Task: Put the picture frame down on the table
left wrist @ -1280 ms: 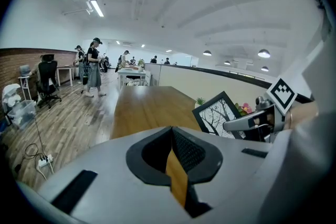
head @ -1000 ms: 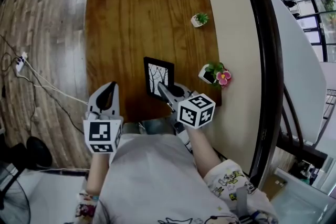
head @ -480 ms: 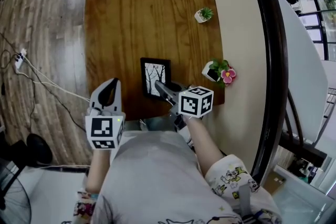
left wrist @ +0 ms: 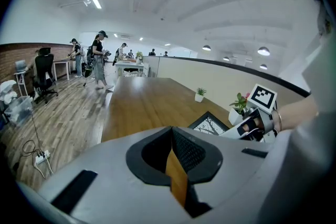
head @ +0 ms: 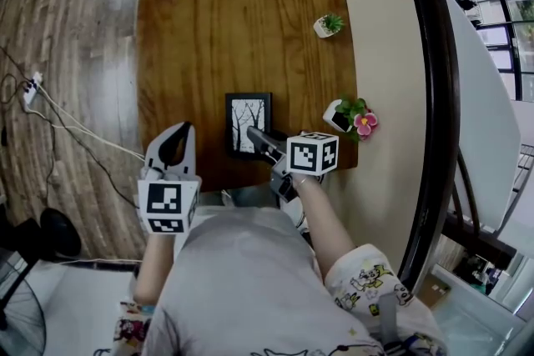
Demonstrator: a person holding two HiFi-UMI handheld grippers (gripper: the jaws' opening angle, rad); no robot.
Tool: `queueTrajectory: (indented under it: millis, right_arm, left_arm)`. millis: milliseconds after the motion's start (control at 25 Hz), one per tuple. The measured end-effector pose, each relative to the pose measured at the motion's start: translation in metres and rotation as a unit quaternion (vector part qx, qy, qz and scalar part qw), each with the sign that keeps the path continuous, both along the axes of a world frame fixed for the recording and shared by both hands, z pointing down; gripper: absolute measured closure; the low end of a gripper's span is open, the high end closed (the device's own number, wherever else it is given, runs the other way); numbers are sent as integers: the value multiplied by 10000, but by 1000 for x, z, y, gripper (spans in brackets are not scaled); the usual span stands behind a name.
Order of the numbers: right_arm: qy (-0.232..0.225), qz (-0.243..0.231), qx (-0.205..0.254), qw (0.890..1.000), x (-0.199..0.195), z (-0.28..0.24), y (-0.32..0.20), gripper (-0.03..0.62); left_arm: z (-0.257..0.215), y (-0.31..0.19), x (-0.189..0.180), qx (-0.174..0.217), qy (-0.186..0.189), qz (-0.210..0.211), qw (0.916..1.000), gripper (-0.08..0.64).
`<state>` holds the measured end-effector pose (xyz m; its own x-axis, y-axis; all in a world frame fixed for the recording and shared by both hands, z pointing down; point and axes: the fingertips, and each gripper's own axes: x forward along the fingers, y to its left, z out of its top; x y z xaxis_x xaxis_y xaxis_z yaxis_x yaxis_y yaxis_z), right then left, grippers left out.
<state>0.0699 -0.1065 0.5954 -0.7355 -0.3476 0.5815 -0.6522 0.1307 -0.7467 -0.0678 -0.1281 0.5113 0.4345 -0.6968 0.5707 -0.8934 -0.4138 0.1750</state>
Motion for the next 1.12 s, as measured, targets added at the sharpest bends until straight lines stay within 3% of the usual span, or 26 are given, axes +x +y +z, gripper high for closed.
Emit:
queueTrajectory:
  millis: [520, 880, 1120]
  right_arm:
    - [407, -184, 398, 9982, 0, 6, -4, 546]
    - [1299, -594, 718, 9871, 0, 17, -1, 449]
    - [1634, -735, 858, 9801, -2, 21, -2, 402]
  left_arm:
    - [9, 5, 3, -94, -63, -25, 9999, 555]
    - [13, 8, 0, -144, -72, -79, 9998, 555]
    - [15, 10, -4, -167, -78, -73, 9998, 555]
